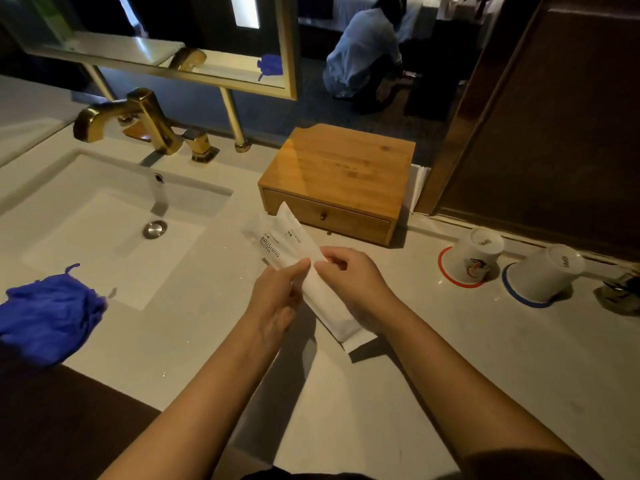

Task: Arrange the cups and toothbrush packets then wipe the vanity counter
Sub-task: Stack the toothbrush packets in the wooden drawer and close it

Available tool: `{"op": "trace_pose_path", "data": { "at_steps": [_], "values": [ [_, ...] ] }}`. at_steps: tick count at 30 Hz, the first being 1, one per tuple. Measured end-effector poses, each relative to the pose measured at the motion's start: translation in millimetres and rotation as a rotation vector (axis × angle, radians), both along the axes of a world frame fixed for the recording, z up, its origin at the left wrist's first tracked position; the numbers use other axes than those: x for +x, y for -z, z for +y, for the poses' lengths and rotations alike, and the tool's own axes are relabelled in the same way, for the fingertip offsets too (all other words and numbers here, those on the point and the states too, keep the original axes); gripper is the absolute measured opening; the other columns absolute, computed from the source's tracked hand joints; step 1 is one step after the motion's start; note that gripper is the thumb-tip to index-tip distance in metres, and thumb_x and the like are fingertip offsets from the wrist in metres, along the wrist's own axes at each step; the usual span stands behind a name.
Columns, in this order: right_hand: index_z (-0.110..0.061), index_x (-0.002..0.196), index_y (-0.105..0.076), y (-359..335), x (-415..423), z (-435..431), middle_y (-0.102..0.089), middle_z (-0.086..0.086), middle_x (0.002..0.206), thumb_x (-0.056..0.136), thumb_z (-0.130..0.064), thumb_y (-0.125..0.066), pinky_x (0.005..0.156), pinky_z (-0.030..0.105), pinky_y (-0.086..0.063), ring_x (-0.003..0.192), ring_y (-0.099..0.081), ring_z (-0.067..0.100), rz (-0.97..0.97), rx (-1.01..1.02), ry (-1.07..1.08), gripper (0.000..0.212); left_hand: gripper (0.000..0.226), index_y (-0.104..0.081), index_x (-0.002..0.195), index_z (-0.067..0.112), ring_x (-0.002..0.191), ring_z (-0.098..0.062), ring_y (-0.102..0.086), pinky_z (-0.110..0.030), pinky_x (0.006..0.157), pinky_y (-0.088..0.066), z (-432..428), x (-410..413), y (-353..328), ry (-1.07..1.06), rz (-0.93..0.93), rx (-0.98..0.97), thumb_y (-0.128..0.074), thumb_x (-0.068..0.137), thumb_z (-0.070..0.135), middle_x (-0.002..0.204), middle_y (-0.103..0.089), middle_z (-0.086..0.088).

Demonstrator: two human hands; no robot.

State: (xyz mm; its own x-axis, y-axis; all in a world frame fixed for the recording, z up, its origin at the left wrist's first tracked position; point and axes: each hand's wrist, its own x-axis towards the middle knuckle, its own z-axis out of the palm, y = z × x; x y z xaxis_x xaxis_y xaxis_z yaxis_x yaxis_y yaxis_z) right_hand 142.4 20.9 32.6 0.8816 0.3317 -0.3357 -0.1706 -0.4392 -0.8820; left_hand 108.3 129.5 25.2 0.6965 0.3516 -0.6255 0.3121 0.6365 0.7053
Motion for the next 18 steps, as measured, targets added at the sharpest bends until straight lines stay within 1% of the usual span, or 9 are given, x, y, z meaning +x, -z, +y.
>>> {"op": "trace_pose_path", "data": {
  "at_steps": [1, 3, 5, 7, 8, 11, 13, 16, 18],
  "values": [
    [-0.022, 0.124, -0.057, 0, 5, 7, -0.059, 0.003, 0.124, 0.091, -0.036, -0.053, 0.094, 0.046, -0.052, 0.109, -0.058, 0.023, 0.041, 0.036, 0.030, 0.037, 0.033, -0.053, 0.109, 0.020, 0.090, -0.024, -0.063, -0.037, 0.072, -0.057, 10, -1, 1, -0.008, 0.006, 0.002, -0.063, 0.082, 0.004, 0.100, -0.064, -0.006],
    [-0.015, 0.114, -0.063, -1, 16, 20, -0.064, 0.007, 0.111, 0.094, -0.033, -0.049, 0.096, 0.042, -0.051, 0.102, -0.060, 0.021, 0.118, 0.088, 0.147, 0.030, 0.035, -0.057, 0.113, 0.016, 0.085, -0.017, -0.063, -0.026, 0.053, -0.055, 28, -2, 1, -0.029, 0.005, -0.029, -0.063, 0.082, 0.003, 0.100, -0.066, -0.004],
    [-0.013, 0.102, -0.065, 0, 31, 31, -0.066, 0.006, 0.098, 0.095, -0.034, -0.048, 0.093, 0.038, -0.051, 0.093, -0.062, 0.019, 0.234, 0.125, 0.297, 0.028, 0.034, -0.060, 0.112, 0.015, 0.080, -0.014, -0.063, -0.019, 0.047, -0.053, 46, -1, 0, -0.058, 0.006, -0.072, -0.063, 0.081, 0.002, 0.096, -0.067, -0.003],
    [-0.014, 0.093, -0.063, 7, 49, 41, -0.068, 0.005, 0.092, 0.095, -0.034, -0.047, 0.091, 0.036, -0.050, 0.089, -0.063, 0.019, 0.356, 0.181, 0.401, 0.026, 0.029, -0.062, 0.107, 0.014, 0.083, -0.017, -0.065, -0.023, 0.053, -0.057, 63, 0, 2, -0.067, 0.003, -0.095, -0.065, 0.080, 0.003, 0.096, -0.069, -0.005],
    [-0.011, 0.095, -0.061, 11, 58, 46, -0.068, 0.006, 0.090, 0.095, -0.033, -0.048, 0.088, 0.032, -0.050, 0.086, -0.062, 0.018, 0.427, 0.246, 0.443, 0.026, 0.026, -0.063, 0.103, 0.015, 0.085, -0.018, -0.066, -0.025, 0.058, -0.059, 70, 1, 3, -0.070, 0.003, -0.101, -0.066, 0.079, 0.003, 0.098, -0.069, -0.006],
    [0.001, 0.111, -0.054, 19, 79, 55, -0.064, 0.012, 0.087, 0.096, -0.023, -0.048, 0.064, 0.020, -0.046, 0.072, -0.058, 0.014, 0.597, 0.543, 0.572, 0.029, 0.025, -0.063, 0.099, 0.011, 0.098, -0.023, -0.066, -0.033, 0.074, -0.060, 93, 5, 4, -0.114, -0.016, -0.167, -0.068, 0.077, 0.002, 0.109, -0.067, -0.012],
    [0.002, 0.105, -0.055, 23, 86, 59, -0.062, 0.012, 0.088, 0.096, -0.018, -0.047, 0.055, 0.019, -0.040, 0.066, -0.054, 0.011, 0.651, 0.662, 0.631, 0.023, 0.026, -0.062, 0.101, 0.010, 0.104, -0.026, -0.063, -0.037, 0.082, -0.057, 106, 9, 2, -0.135, -0.019, -0.187, -0.068, 0.077, 0.002, 0.113, -0.065, -0.014],
    [-0.002, 0.085, -0.057, 30, 90, 61, -0.061, 0.010, 0.083, 0.097, -0.015, -0.046, 0.052, 0.019, -0.035, 0.061, -0.049, 0.008, 0.671, 0.702, 0.646, 0.021, 0.019, -0.062, 0.096, 0.009, 0.105, -0.024, -0.062, -0.035, 0.081, -0.057, 121, 15, 1, -0.145, -0.026, -0.181, -0.066, 0.079, 0.001, 0.114, -0.064, -0.013],
    [-0.002, 0.083, -0.056, 33, 91, 64, -0.058, 0.008, 0.078, 0.097, -0.012, -0.044, 0.051, 0.019, -0.032, 0.059, -0.045, 0.007, 0.656, 0.738, 0.658, 0.021, 0.023, -0.063, 0.100, 0.008, 0.100, -0.023, -0.064, -0.033, 0.070, -0.060, 127, 18, 2, -0.150, -0.028, -0.194, -0.067, 0.079, 0.001, 0.112, -0.065, -0.013]
  ]
}}
